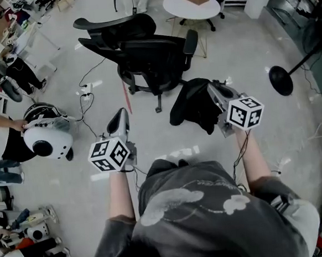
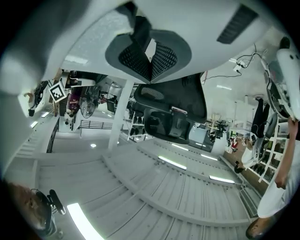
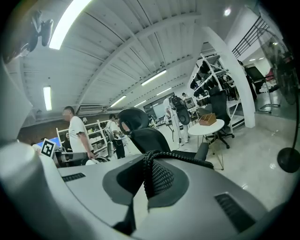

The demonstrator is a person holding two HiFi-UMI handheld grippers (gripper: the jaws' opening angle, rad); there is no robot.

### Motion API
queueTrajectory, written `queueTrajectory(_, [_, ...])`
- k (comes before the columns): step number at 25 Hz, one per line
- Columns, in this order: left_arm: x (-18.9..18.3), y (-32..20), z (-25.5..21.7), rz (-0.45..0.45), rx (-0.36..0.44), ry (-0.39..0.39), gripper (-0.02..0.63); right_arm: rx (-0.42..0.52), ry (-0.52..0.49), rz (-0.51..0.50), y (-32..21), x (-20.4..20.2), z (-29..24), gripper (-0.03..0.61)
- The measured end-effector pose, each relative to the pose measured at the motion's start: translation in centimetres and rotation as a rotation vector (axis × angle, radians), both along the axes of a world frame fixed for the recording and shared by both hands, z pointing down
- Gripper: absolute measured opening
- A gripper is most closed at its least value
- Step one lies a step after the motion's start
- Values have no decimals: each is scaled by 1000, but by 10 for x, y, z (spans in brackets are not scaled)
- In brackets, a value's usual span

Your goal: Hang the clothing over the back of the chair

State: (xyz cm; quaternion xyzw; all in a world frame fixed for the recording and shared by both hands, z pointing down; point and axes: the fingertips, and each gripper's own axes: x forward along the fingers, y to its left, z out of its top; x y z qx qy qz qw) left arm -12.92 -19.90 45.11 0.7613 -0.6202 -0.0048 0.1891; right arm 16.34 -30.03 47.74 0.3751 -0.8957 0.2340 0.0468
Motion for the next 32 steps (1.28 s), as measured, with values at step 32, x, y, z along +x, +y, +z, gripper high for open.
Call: queueTrajectory(32, [-181, -239, -68, 5, 130, -62, 2, 220, 4, -27, -295, -153, -152, -6])
